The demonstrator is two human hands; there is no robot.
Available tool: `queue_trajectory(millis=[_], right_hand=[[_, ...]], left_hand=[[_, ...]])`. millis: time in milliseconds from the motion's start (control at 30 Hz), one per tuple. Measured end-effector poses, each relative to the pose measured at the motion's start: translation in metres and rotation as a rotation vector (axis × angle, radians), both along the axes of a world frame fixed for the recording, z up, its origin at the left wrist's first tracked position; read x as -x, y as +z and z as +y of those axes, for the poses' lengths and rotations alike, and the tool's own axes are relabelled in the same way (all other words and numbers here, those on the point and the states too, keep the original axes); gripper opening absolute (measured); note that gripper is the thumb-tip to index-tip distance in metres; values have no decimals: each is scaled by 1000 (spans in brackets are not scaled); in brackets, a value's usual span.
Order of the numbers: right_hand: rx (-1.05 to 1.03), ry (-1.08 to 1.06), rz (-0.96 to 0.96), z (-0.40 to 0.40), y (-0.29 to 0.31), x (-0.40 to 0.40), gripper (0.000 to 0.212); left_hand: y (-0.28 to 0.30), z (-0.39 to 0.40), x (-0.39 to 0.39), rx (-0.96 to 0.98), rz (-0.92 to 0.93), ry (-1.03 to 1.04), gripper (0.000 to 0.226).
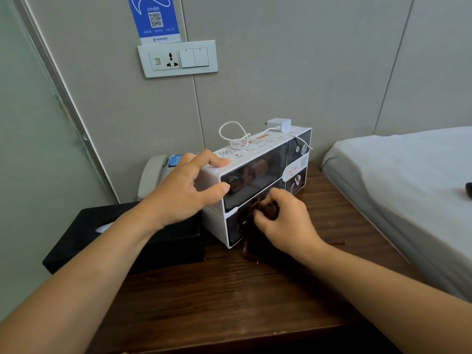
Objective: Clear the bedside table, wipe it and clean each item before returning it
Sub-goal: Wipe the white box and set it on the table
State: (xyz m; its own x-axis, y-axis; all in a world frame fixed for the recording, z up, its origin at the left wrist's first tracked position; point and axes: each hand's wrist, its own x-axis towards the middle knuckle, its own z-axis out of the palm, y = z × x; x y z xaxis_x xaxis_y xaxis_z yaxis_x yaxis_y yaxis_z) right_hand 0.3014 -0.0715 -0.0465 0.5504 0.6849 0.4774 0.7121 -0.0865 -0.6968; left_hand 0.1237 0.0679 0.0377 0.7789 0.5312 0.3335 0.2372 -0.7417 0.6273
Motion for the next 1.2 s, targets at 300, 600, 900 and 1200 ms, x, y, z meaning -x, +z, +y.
queue_trajectory(millis=[300,600,900,1200], right_hand=[[78,73,20,-2,-1,9,24],[147,108,-9,-3,-1,24,21],[215,105,-76,-6,1,30,24],[-13,-228,254,-7,14,-48,16]], left_hand=[[0,-2,0,-10,-4,-2,33],[0,0,0,-8,-3,25,46],[0,0,0,-13,-1,39,44],[3,-7,-1,-244,18,91,43]])
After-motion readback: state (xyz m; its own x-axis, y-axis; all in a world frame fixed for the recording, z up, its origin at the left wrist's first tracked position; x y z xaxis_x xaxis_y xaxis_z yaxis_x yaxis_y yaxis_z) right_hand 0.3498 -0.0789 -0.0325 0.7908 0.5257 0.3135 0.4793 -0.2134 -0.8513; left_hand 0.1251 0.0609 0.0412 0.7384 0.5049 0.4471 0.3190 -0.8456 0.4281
